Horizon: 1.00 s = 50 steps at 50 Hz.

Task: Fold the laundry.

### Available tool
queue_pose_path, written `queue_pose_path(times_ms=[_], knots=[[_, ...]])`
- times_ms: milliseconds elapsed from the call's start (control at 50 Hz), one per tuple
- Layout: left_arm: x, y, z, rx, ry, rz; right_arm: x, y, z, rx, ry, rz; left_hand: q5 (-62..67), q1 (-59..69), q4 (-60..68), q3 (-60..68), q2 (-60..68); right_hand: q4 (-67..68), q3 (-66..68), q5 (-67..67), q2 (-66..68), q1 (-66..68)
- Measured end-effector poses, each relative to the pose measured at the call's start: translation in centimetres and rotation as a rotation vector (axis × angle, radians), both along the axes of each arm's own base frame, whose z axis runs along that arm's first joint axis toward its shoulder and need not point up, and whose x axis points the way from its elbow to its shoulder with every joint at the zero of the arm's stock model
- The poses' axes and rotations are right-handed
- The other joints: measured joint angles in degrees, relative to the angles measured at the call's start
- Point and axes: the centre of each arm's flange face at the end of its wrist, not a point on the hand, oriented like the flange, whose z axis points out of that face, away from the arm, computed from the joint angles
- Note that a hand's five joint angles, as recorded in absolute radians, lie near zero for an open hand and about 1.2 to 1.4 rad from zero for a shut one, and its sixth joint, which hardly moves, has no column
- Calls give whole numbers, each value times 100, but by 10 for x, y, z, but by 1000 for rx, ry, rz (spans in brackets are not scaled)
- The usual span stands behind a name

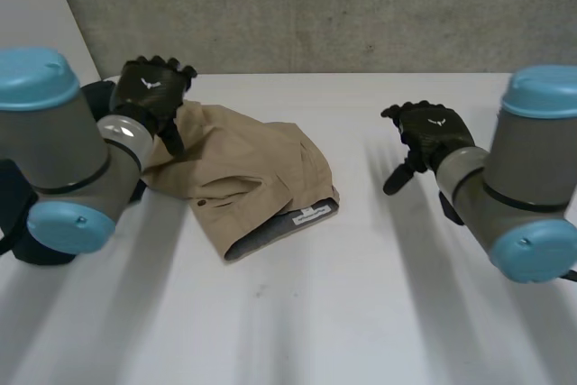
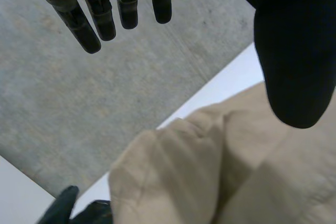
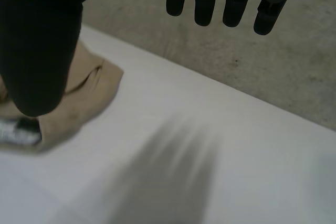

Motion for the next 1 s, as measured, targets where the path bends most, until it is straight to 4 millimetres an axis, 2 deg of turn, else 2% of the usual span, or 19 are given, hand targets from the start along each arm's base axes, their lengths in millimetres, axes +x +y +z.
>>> queue_pose_path(times_ms=[100,220,320,440,620,700,780,860,940,1000], knots=[[8,-1,14,-24,17,1,20,-2,1,68,-122,-47,0,0,0,0,0,0,0,0,0,0],[26,-3,20,-19,25,8,59,2,-4,209,-273,-38,0,0,-2,0,0,6,16,6,0,0],[41,-6,16,-1,23,25,93,7,-18,326,-375,-14,0,0,0,0,0,254,237,248,105,20],[58,-9,11,21,19,42,118,12,-39,403,-410,12,0,0,0,0,0,778,797,769,559,567],[72,-12,4,47,17,50,140,31,-71,492,-414,61,0,0,0,0,0,1062,1061,1050,744,856],[73,-12,3,52,16,53,147,39,-73,523,-435,87,0,0,-2,0,0,1171,1191,1155,875,987],[75,-12,3,55,16,57,151,42,-71,540,-461,109,0,0,0,0,0,2401,2454,2343,2359,2271],[76,-11,4,53,17,60,155,45,-76,551,-465,136,0,0,0,0,0,4857,4792,4745,4849,4489],[76,-10,5,52,17,61,159,48,-79,551,-455,173,0,0,0,0,0,5609,5352,5429,5374,4877],[76,-10,4,57,17,59,158,47,-69,524,-430,192,0,0,0,0,0,5631,5359,5453,5374,4877]])
